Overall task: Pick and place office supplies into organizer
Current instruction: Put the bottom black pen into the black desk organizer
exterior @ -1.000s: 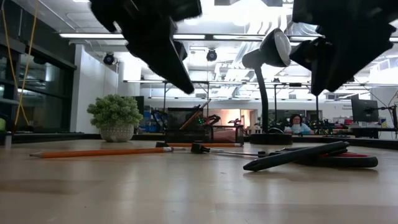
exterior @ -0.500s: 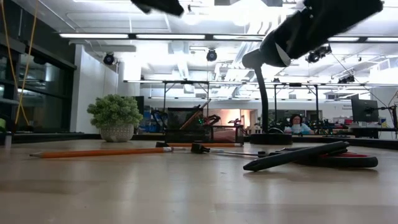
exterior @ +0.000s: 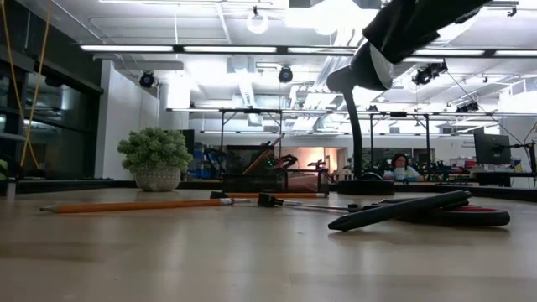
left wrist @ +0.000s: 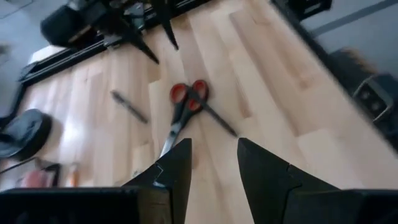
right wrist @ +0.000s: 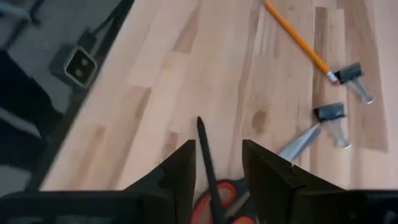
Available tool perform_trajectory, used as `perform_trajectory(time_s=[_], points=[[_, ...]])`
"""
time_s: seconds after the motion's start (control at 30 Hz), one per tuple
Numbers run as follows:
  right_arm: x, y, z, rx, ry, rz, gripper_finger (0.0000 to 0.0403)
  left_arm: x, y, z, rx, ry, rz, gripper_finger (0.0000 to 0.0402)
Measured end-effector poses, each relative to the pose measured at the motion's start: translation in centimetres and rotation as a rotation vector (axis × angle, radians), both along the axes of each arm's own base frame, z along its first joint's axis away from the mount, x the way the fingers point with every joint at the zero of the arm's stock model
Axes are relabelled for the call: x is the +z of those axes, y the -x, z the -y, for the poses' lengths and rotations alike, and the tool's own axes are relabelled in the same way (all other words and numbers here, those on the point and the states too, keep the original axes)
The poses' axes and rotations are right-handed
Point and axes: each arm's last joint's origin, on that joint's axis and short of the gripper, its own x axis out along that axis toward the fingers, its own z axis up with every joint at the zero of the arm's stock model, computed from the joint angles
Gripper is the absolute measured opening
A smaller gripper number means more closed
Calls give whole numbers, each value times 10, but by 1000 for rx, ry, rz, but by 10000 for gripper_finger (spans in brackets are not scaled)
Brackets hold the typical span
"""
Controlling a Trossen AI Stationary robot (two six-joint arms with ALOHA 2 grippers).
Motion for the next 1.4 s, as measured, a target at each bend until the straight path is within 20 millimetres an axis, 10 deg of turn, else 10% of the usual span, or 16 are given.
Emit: perform_trajectory(time_s=[0.43, 0.8, 1.4], points=[[6, -44, 17, 206, 249, -265, 124, -8, 7, -8, 123, -54, -67, 117], [-17, -38, 25, 284, 252, -346, 124, -7, 6, -8, 140, -58, -52, 117], [-66, -48, -12, 397, 205, -461, 124, -7, 6, -8, 173, -55, -35, 117]])
